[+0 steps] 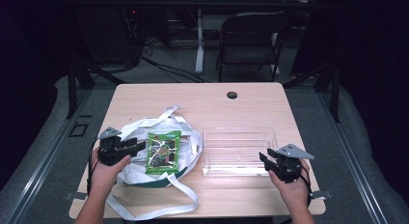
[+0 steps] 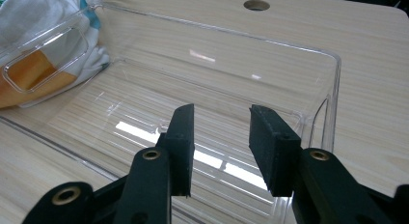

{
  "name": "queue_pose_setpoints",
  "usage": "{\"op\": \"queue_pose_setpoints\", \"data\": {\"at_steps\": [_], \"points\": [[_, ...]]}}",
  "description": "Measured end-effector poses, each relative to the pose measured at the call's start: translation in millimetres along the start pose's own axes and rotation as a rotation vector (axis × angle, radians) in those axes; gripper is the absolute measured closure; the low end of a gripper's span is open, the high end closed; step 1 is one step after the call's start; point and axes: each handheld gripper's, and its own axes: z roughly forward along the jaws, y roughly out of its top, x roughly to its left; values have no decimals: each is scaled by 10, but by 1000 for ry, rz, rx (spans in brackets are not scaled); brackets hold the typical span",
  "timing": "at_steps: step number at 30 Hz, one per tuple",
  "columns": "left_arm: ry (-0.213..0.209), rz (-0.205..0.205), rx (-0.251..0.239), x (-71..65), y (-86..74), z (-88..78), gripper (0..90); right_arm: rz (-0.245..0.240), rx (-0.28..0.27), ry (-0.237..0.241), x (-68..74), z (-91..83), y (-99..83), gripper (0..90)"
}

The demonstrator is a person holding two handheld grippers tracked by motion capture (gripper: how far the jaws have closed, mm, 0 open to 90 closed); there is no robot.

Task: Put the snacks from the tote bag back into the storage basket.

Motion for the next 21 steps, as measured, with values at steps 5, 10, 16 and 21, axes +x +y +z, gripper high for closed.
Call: {"op": "queue_pose_setpoints", "data": {"at_steps": [5,10,16,21], "points": [[-28,-28,0,12,60,33,538,-19,-13,-23,4,2,9,603],[-20,-16,39,-39,96,83,515,-30,1,-20,17,2,6,601],[-25,-24,105,-73,155,151,508,-49,-5,-26,23,-16,22,593],[-45,-51,132,-61,207,173,473,-55,-15,-22,33,-27,22,592]]}}
